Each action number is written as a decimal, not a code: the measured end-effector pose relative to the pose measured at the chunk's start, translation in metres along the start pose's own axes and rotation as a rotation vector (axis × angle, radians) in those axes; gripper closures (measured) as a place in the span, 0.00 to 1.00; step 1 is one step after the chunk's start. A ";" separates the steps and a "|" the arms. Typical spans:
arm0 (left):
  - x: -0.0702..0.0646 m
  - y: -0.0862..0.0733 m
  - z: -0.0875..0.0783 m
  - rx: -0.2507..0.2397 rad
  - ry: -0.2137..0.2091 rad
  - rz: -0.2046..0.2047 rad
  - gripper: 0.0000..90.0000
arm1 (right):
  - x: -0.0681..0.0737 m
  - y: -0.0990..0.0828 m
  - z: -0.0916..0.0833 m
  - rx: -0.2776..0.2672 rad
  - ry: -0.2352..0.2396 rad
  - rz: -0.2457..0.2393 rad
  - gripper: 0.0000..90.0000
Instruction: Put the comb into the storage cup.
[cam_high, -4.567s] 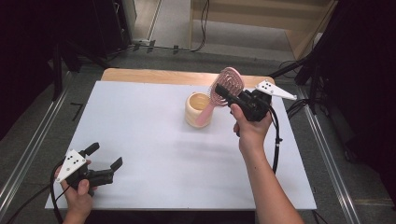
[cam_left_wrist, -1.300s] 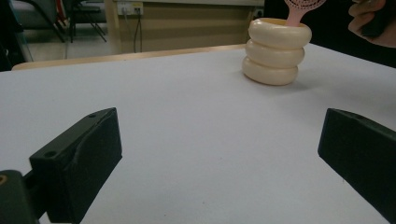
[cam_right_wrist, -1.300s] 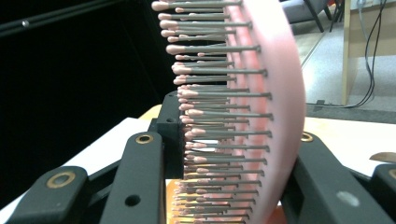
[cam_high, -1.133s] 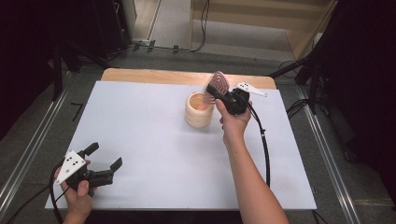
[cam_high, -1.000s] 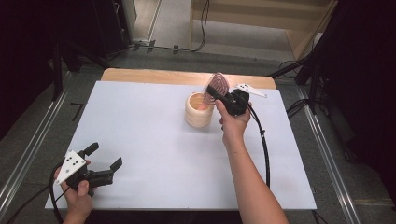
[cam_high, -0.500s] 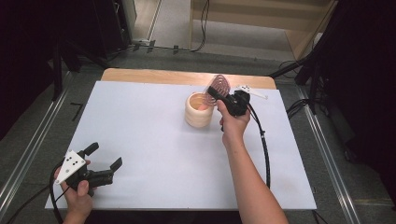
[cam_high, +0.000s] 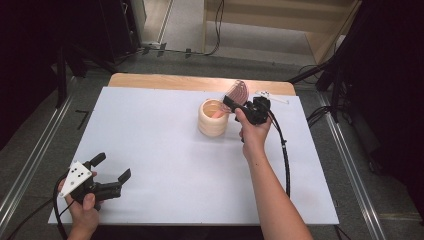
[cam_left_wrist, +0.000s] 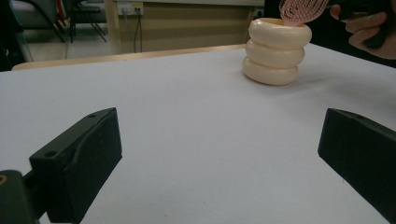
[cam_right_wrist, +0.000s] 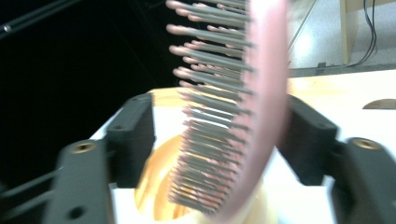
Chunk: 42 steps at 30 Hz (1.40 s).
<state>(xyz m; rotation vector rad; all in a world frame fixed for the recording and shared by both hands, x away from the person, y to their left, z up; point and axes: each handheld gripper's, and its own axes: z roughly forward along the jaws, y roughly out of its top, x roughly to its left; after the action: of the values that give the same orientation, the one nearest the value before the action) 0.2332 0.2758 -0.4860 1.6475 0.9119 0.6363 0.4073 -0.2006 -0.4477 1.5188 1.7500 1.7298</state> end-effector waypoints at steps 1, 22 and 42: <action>0.000 0.000 0.000 0.000 0.000 0.000 0.00 | 0.001 0.000 -0.001 0.007 -0.007 -0.006 0.22; -0.001 0.000 0.000 0.000 -0.003 0.006 0.00 | 0.017 0.001 -0.028 0.013 -0.038 -0.214 0.00; -0.001 0.000 0.000 -0.001 -0.002 0.007 0.00 | 0.020 -0.004 -0.056 0.002 -0.050 -0.274 0.00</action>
<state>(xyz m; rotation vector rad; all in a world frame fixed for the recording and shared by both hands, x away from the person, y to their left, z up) 0.2327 0.2749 -0.4860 1.6505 0.9043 0.6393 0.3532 -0.2168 -0.4271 1.2429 1.8359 1.5412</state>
